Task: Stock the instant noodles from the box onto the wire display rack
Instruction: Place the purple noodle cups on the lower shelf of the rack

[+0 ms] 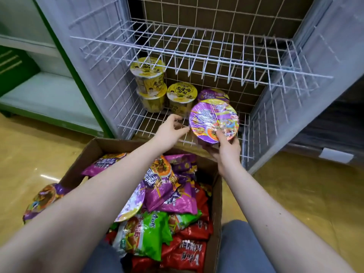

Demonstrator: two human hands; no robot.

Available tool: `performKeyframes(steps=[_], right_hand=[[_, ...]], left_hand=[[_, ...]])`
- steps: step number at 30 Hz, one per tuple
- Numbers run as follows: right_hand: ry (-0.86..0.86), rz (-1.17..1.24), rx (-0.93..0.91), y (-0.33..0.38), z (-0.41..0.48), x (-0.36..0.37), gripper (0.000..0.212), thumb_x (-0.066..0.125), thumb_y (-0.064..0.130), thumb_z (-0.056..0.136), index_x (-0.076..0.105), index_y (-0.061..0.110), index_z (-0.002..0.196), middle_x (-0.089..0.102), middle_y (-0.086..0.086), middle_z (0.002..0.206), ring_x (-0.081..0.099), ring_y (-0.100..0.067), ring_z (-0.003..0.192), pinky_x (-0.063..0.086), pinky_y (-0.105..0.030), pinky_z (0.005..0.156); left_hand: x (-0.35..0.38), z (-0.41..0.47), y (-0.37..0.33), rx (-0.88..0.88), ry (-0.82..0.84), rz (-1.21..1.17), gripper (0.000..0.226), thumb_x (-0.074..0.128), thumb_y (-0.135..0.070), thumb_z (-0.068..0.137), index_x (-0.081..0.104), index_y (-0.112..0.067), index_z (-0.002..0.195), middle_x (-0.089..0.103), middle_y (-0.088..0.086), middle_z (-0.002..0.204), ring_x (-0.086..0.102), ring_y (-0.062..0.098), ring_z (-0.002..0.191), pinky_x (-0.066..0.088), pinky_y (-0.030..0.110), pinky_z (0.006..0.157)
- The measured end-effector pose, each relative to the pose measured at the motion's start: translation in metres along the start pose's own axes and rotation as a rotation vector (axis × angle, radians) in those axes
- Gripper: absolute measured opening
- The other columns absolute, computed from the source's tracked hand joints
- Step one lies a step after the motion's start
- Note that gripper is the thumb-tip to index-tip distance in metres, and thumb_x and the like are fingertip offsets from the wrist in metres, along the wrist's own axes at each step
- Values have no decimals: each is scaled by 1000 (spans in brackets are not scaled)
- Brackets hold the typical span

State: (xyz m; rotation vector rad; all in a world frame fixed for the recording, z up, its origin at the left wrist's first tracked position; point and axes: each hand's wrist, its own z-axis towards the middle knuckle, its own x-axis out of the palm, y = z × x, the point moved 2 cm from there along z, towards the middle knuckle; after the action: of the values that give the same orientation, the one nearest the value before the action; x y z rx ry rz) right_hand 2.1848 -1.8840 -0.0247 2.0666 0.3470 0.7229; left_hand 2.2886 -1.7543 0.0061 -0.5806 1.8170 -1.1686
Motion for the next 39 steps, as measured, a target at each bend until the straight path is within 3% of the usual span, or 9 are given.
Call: performKeyframes(steps=[8, 12, 16, 18, 22, 27, 32, 35, 39], right_hand=[[-214, 59, 75, 17, 68, -26, 53, 64, 22, 87, 41, 15, 135, 58, -8, 126, 62, -22, 93, 56, -39, 73], [-255, 87, 69, 21, 95, -30, 51, 62, 19, 89, 40, 13, 135, 56, -12, 128, 58, -27, 100, 56, -35, 53], [-245, 143, 92, 23, 116, -36, 53, 64, 19, 87, 40, 13, 134, 55, -13, 132, 56, -33, 116, 53, -46, 71], [-245, 132, 103, 26, 126, -42, 53, 63, 19, 88, 39, 13, 134, 55, -13, 131, 55, -33, 117, 54, -44, 66], [-239, 64, 124, 28, 145, -54, 54, 62, 18, 89, 37, 11, 136, 53, -17, 133, 53, -36, 120, 56, -41, 55], [-263, 103, 134, 26, 171, -49, 51, 61, 18, 90, 41, 7, 136, 53, -17, 132, 51, -35, 121, 56, -33, 43], [-281, 167, 135, 17, 195, -42, 48, 58, 22, 92, 41, 7, 135, 52, -17, 134, 52, -35, 121, 58, -45, 59], [-280, 193, 115, 20, 204, -39, 54, 60, 27, 90, 39, 11, 137, 51, -15, 137, 51, -32, 122, 59, -37, 56], [-338, 335, 25, 18, 206, -31, 61, 61, 18, 90, 30, 11, 142, 44, -13, 141, 55, -27, 116, 54, -38, 85]], left_hand=[[56, 66, -18, 123, 180, 566, 51, 58, -24, 91, 39, -12, 137, 35, 15, 144, 35, 28, 134, 27, 26, 106], [77, 100, -18, 212, 182, 729, 58, 59, -26, 90, 34, -13, 140, 31, 8, 145, 35, 28, 133, 30, 33, 110], [95, 132, -18, 327, 163, 865, 66, 59, -29, 89, 28, -13, 144, 29, 7, 149, 33, 27, 135, 30, 35, 111], [103, 149, -17, 363, 169, 929, 70, 59, -29, 89, 23, -15, 148, 20, 5, 156, 26, 25, 140, 24, 35, 115], [119, 172, -6, 288, 223, 989, 77, 56, -27, 90, 9, -21, 152, 2, -3, 160, 2, 17, 147, 8, 39, 119], [127, 177, -3, 205, 244, 978, 74, 53, -25, 91, 11, -21, 151, 0, -4, 160, 2, 21, 147, 12, 45, 118], [118, 178, -7, 167, 312, 987, 73, 53, -29, 92, 12, -21, 152, 1, -4, 160, 5, 23, 147, 12, 50, 118], [115, 179, -9, 159, 330, 1008, 73, 51, -30, 93, 10, -21, 152, 0, -4, 160, 3, 23, 147, 11, 51, 117], [116, 177, -5, 154, 312, 1020, 74, 51, -31, 93, 7, -22, 152, -3, -6, 160, 2, 22, 147, 11, 52, 117]])
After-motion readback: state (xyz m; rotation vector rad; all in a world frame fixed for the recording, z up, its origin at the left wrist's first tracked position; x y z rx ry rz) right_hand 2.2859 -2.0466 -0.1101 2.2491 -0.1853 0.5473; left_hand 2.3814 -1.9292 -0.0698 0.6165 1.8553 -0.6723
